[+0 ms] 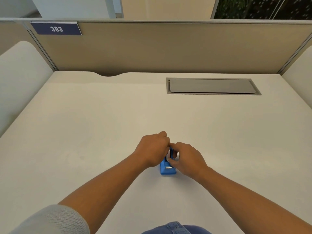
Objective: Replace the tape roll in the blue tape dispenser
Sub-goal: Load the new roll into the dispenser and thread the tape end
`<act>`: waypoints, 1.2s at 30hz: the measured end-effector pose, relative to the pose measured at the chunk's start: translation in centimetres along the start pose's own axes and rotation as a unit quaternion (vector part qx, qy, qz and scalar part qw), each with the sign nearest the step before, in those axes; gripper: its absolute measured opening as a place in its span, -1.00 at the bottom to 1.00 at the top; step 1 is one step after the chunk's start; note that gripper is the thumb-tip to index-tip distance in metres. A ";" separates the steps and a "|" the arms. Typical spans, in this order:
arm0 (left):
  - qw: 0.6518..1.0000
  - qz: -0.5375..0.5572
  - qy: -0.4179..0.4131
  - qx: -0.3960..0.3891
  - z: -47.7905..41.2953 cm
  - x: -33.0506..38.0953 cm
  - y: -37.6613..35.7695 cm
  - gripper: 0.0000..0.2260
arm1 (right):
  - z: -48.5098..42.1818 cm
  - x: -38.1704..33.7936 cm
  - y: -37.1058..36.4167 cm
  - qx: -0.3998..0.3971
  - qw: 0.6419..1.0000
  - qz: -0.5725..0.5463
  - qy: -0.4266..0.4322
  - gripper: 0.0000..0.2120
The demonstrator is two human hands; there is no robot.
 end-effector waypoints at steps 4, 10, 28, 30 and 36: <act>0.999 0.045 0.020 0.002 0.0 -0.6 -0.4 -0.81 | -0.1 0.1 0.0 -0.001 1.000 -0.005 -0.007 -0.91; 0.982 0.166 0.085 0.005 0.2 -2.1 -1.3 -0.83 | -0.2 0.1 0.2 -0.012 0.999 -0.032 -0.010 -0.79; 0.970 0.215 0.102 0.044 0.9 -2.7 -1.2 -0.87 | -1.0 -0.3 2.7 0.029 0.997 -0.051 -0.042 -0.94; 0.967 0.226 0.109 0.052 1.2 -2.9 -1.1 -0.87 | -1.0 -0.4 2.7 0.028 0.998 -0.045 -0.041 -0.95; 0.948 0.299 0.109 0.001 2.9 -3.2 -2.8 -0.20 | -0.8 -0.4 2.7 0.031 0.999 -0.033 -0.023 -0.94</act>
Point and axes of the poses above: each hand's wrist, its own z-axis away from the middle knuckle, its own y-axis out of the back of the hand, x = y × z, the point moved 9 cm from there along -z, towards the middle knuckle, and after that the axes turned 7 degrees about -y, right-handed, at the moved point
